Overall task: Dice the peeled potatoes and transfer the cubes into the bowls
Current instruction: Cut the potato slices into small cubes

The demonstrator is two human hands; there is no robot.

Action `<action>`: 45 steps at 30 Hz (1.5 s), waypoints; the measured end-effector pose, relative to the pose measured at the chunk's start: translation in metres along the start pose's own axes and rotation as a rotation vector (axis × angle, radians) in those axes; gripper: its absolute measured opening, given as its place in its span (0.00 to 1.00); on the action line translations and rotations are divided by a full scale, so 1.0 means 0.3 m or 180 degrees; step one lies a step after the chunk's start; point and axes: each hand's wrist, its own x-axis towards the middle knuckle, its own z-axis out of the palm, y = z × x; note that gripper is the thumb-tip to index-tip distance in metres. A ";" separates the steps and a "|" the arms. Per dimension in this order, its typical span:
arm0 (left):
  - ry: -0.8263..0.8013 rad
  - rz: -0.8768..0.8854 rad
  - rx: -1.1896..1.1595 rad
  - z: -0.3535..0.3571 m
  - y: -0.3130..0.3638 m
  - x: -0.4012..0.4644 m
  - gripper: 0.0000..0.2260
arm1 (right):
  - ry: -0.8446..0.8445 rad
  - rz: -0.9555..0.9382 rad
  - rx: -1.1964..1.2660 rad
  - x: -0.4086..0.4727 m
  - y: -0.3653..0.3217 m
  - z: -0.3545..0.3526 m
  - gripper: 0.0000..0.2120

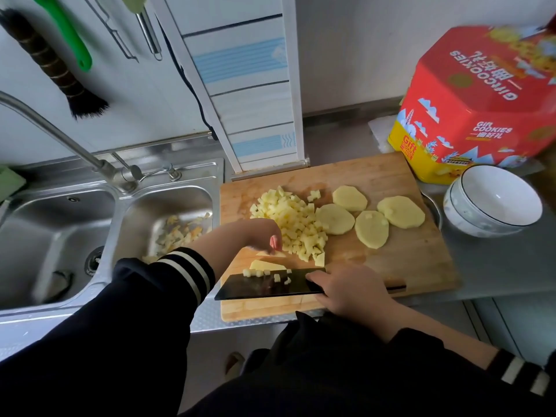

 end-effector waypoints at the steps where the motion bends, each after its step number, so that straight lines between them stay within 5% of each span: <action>1: 0.0042 -0.0001 0.0035 0.005 -0.003 0.001 0.10 | -0.0010 0.0022 -0.0015 -0.003 0.003 0.002 0.19; 15: 0.0256 -0.0090 -0.0391 0.020 -0.065 0.004 0.08 | 0.0130 0.0151 0.0001 -0.019 0.055 -0.007 0.22; 21: 0.1907 0.0407 -0.0916 -0.121 -0.001 -0.135 0.14 | 0.0602 0.0756 0.0162 -0.023 0.091 -0.039 0.25; 24: 0.1897 0.0849 -0.0026 -0.041 0.107 -0.141 0.24 | 0.1030 0.0995 0.0100 0.016 0.087 -0.061 0.31; 29: 0.2313 0.1245 0.0220 0.005 0.168 -0.038 0.13 | 0.1146 0.1046 -0.0361 0.047 0.091 -0.089 0.31; 45: 0.2282 0.0210 -0.0089 -0.042 0.028 0.089 0.09 | 0.0863 0.1535 0.0068 -0.026 0.190 -0.105 0.28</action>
